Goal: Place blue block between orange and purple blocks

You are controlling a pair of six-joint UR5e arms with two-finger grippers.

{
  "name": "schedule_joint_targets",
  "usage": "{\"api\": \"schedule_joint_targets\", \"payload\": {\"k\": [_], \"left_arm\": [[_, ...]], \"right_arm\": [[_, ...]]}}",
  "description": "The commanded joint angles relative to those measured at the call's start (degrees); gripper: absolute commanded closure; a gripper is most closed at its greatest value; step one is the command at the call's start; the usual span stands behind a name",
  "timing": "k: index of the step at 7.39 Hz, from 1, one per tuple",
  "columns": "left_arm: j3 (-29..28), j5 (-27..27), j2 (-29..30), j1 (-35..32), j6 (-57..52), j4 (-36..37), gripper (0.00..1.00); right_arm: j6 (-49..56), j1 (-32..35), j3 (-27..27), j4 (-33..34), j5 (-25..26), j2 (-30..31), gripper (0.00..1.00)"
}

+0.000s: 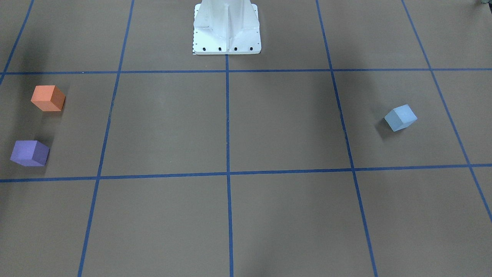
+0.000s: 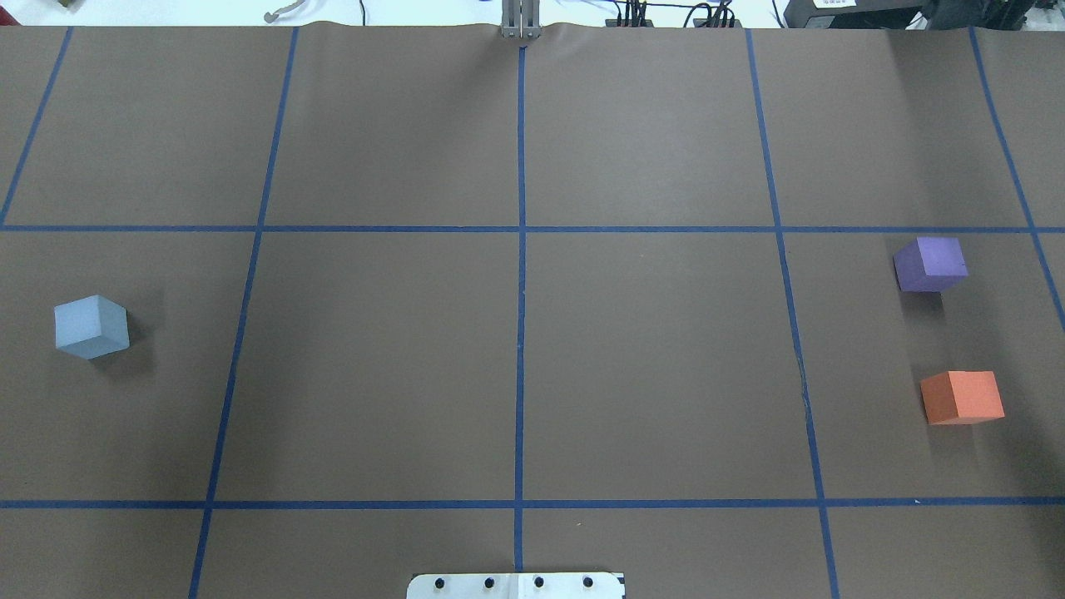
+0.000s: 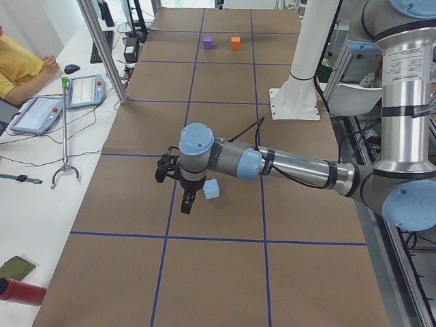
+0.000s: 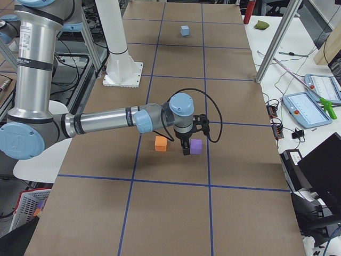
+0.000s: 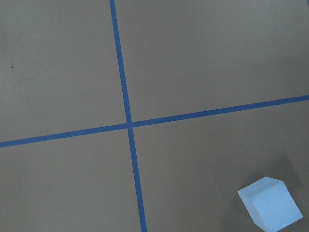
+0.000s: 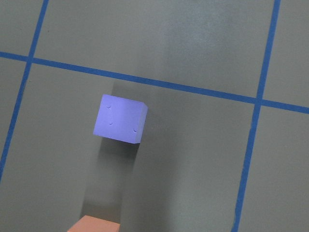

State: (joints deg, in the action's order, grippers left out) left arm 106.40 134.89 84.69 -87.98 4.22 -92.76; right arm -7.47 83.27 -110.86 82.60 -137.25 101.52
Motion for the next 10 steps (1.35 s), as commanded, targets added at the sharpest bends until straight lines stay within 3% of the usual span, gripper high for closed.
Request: {"api": "schedule_joint_targets", "payload": {"k": [1,6,9,10], "left_arm": [[0.39,0.37,-1.01,0.00,-0.09,0.74,0.00],[-0.05,4.75,-2.78,0.53,0.35,0.21,0.00],[-0.48,3.90,-2.16,13.74,24.88,-6.43,0.00],[-1.45,0.32,-1.46,19.54,30.35,-9.17,0.00]], "right_arm": [[-1.57,0.49,-0.33,0.02,0.49,0.43,0.00],[-1.67,0.49,0.03,0.02,0.23,1.22,0.00],[-1.14,0.40,0.47,-0.07,-0.21,1.04,0.00],[-1.14,0.31,0.55,-0.07,-0.30,0.96,0.00]]}}
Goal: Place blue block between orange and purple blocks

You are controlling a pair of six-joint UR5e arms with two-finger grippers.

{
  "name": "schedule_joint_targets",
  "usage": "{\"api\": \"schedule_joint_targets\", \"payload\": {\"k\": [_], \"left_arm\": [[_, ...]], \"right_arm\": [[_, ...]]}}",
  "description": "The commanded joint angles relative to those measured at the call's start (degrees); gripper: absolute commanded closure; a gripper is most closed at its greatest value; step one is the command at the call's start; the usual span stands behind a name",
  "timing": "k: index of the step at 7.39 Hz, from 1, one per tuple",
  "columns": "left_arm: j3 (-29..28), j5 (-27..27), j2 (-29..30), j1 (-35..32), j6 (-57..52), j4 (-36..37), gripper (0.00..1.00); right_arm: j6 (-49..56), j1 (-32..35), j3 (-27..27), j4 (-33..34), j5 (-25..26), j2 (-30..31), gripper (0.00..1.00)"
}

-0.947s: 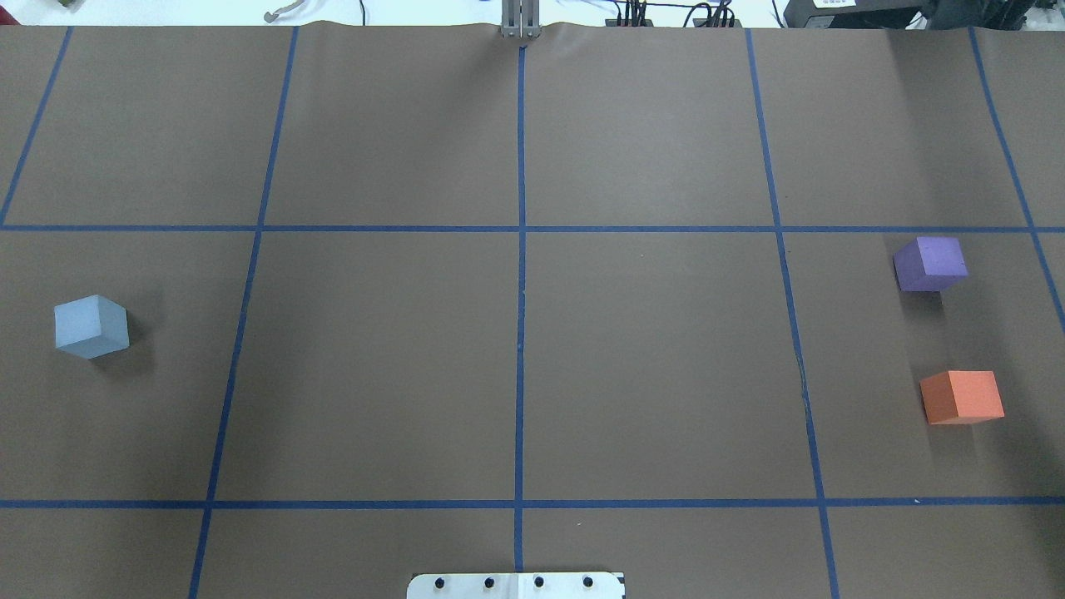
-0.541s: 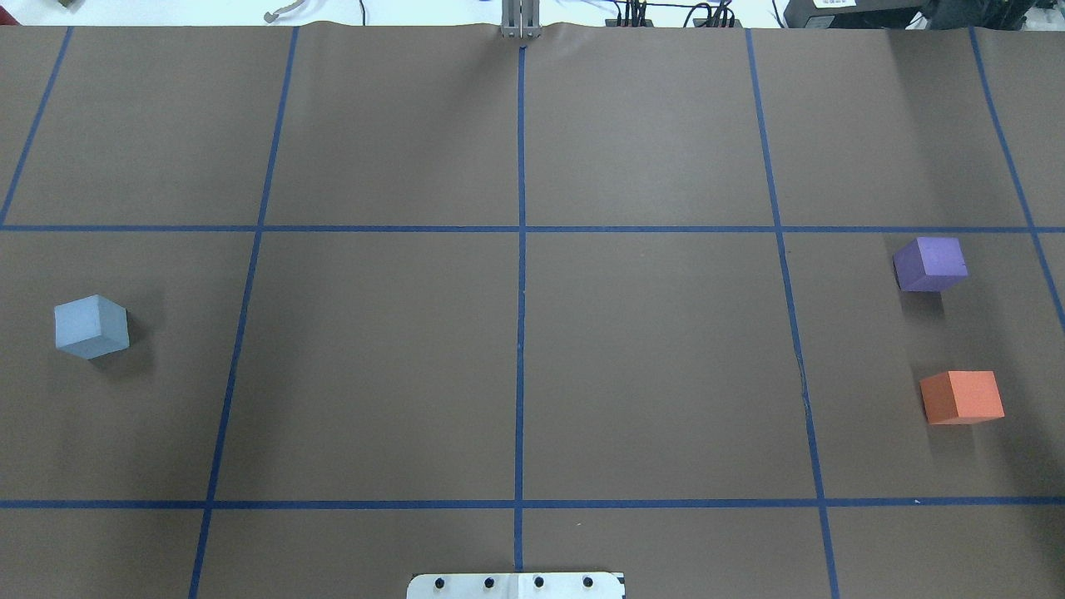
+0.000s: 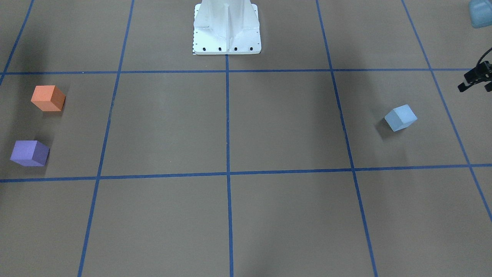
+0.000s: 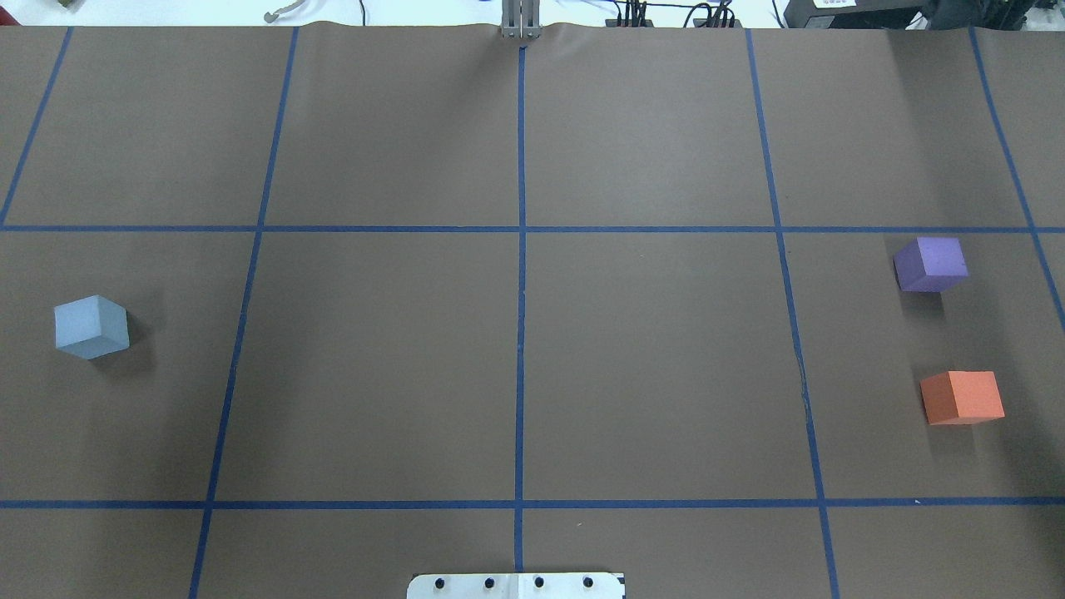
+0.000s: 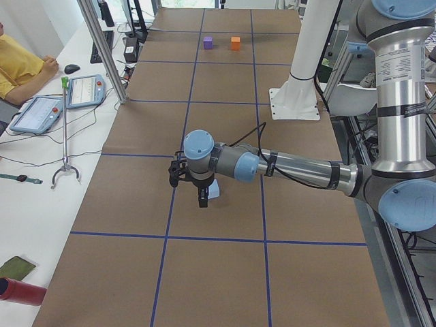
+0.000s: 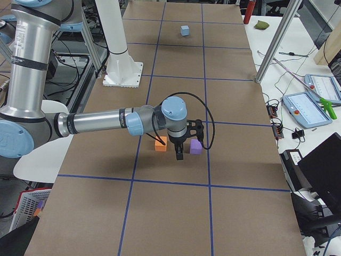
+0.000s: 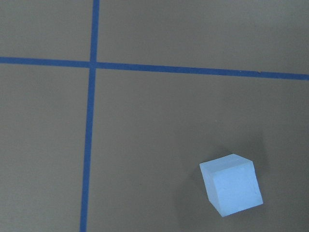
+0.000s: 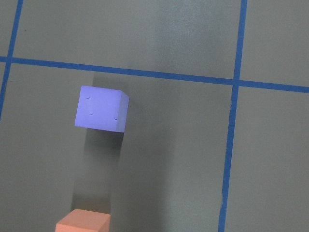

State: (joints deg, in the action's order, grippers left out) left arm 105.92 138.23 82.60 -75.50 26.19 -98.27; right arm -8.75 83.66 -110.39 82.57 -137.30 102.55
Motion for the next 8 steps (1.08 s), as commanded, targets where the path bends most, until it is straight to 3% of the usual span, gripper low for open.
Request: {"api": "schedule_joint_targets", "payload": {"k": [1,3,6,8], "left_arm": [[-2.46,-5.23,1.33,9.56,11.57,-5.94,0.00],[-8.25,-5.25,7.02,13.44,18.16,-6.76,0.00],[-14.32,-5.34,7.93,15.81,22.21,-14.64,0.00],[-14.08,-5.25,7.93,16.97,27.32,-17.73,0.00]], "right_arm": [[0.13,-0.08,0.00,-0.04,-1.21,-0.16,0.00],[0.22,-0.08,0.44,-3.18,-2.89,-0.07,0.00],[-0.39,-0.08,0.79,-6.02,-3.07,0.10,0.00],[-0.57,-0.08,0.88,-6.02,-3.07,0.02,0.00]]}}
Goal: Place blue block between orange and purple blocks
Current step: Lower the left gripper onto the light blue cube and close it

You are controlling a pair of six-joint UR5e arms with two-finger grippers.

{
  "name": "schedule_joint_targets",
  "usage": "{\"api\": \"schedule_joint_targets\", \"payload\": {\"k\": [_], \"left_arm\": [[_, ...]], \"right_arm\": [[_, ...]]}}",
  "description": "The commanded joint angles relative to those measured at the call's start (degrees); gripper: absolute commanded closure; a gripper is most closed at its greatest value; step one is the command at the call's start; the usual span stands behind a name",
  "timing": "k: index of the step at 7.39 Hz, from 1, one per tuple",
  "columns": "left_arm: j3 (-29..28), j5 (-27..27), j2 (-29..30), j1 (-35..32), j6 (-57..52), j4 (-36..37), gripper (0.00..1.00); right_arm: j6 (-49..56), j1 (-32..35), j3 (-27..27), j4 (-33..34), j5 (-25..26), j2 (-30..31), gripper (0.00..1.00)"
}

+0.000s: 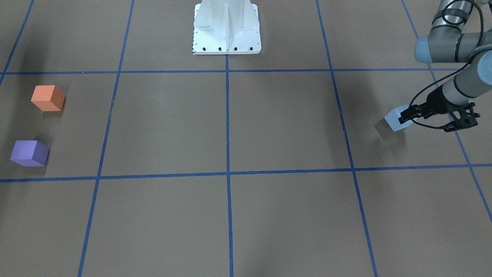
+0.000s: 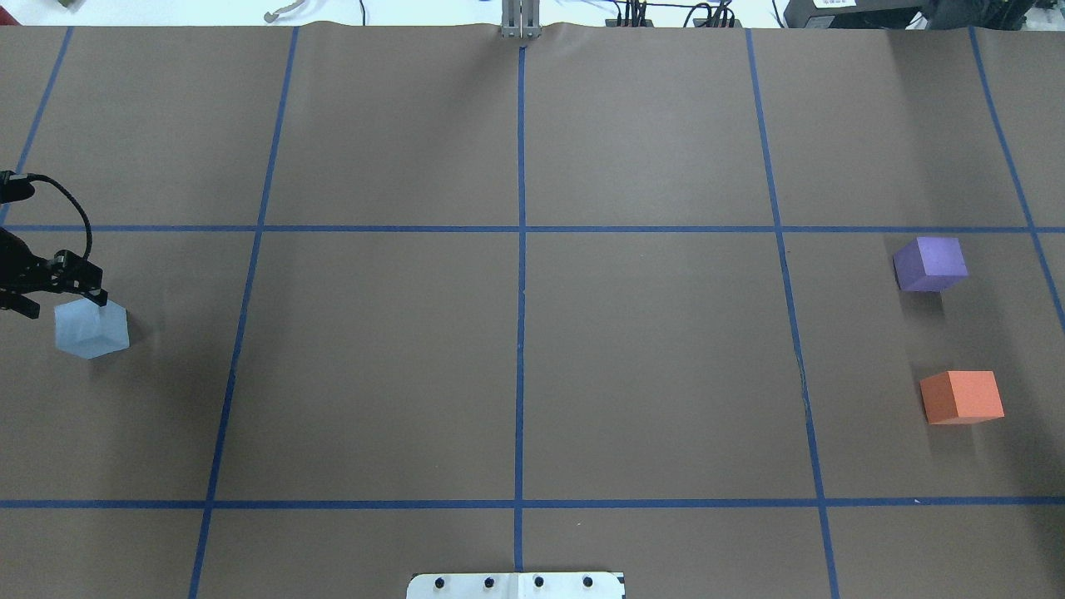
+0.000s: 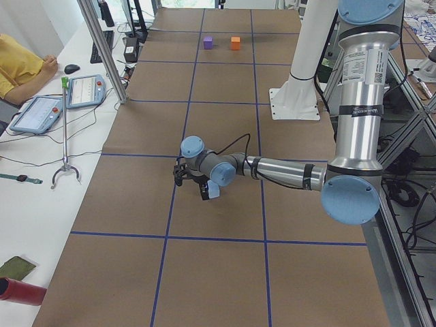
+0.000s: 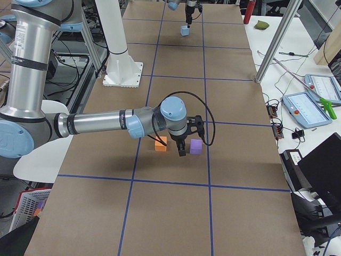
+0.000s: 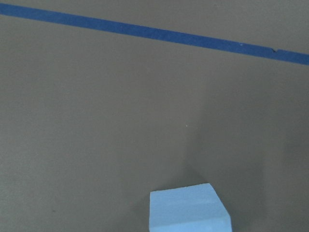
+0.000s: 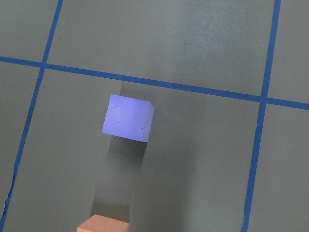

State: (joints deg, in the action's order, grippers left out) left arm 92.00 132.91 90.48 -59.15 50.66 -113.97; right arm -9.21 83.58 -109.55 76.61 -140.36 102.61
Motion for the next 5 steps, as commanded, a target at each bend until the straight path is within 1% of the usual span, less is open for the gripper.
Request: {"api": "schedule_joint_targets", "payload": {"k": [1,4,5], "left_arm": [[-0.16,-0.02,0.05,1.48,3.65,-2.14,0.00],[-0.51,-1.34,-0.04,4.03,3.57,-2.05,0.01],[-0.60,-2.12,-0.13,5.17,3.48,-2.05,0.22]], "right_arm": [[-1.94,-0.09,0.04,-0.14,-0.01,-0.04,0.00],[-2.66,-0.18,0.04,-0.23,-0.01,-0.13,0.00],[-2.66,-0.26,0.04,-0.23,-0.01,-0.13,0.00]]}}
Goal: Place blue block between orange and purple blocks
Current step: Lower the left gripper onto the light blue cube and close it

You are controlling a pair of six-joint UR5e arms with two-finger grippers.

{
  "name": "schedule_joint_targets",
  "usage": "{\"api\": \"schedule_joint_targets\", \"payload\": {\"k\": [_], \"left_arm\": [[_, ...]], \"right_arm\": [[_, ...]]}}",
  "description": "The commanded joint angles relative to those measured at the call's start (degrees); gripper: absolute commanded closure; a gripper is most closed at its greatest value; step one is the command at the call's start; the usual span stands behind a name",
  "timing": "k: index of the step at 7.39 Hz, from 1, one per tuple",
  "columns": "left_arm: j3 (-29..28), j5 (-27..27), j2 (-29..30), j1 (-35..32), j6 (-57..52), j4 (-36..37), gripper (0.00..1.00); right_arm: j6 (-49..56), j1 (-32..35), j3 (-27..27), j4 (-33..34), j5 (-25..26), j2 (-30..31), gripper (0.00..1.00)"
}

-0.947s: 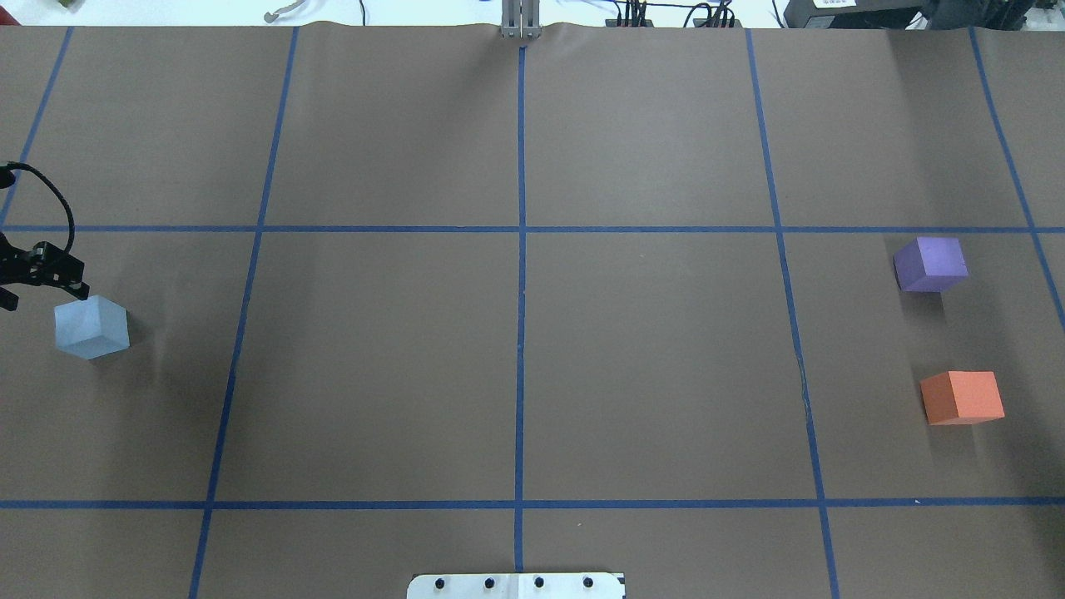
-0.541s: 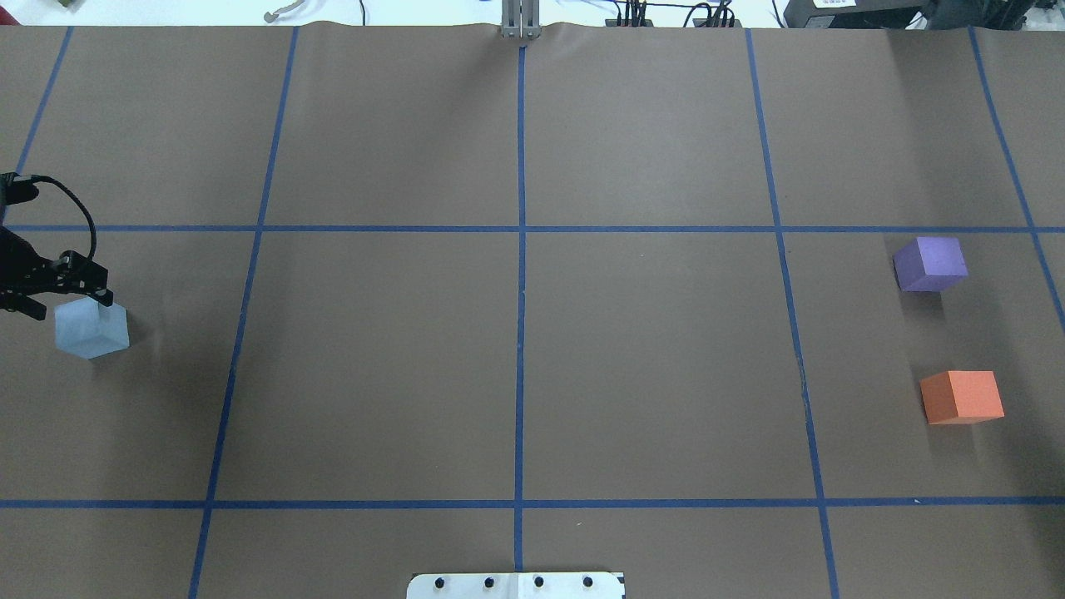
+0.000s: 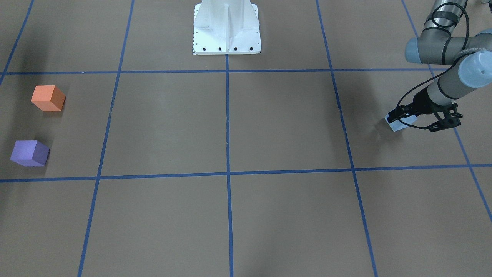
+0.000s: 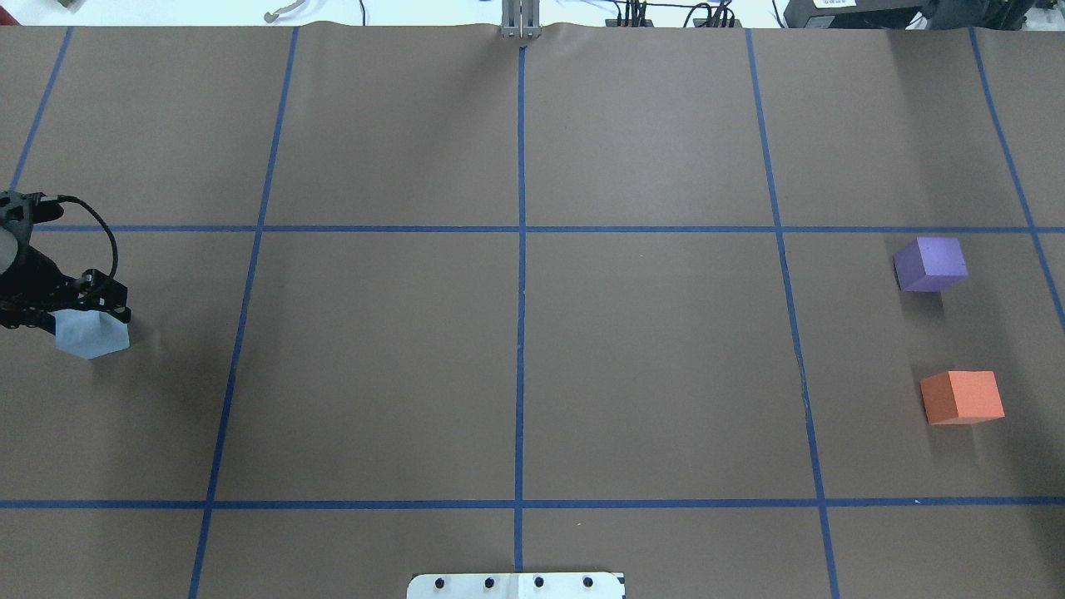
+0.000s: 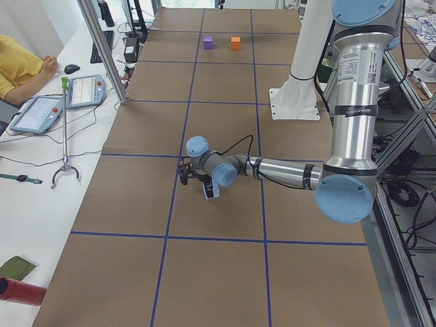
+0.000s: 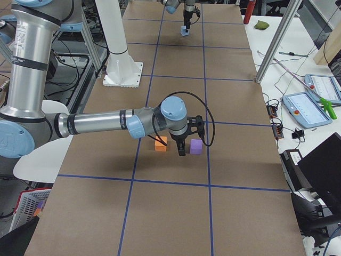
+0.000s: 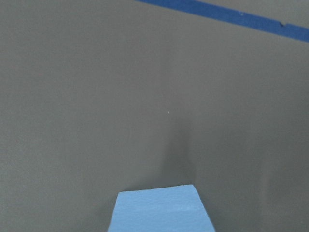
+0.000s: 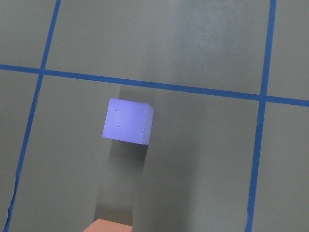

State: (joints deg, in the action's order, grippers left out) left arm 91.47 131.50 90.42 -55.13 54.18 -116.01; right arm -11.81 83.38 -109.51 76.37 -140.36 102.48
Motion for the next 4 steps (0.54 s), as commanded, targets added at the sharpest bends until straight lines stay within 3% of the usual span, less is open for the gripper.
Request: {"api": "schedule_joint_targets", "payload": {"k": [1,2,3,4], "left_arm": [[0.02,-2.12,-0.07,1.42,0.05,0.08,0.85],[0.90,-1.69,0.11,1.34,0.22,0.17,1.00],[4.82,-1.43,1.59,1.77,1.27,1.21,1.00],[5.47,-1.51,9.61,3.17,6.50,4.27,1.00]], "right_arm": [[-0.05,-0.06,0.00,0.00,-0.09,0.00,0.00],[-0.05,-0.15,0.00,0.00,-0.09,0.00,0.00],[0.04,-0.15,-0.09,-0.17,-0.09,0.00,0.00],[-0.05,-0.24,0.00,-0.17,-0.09,0.00,0.00]]}}
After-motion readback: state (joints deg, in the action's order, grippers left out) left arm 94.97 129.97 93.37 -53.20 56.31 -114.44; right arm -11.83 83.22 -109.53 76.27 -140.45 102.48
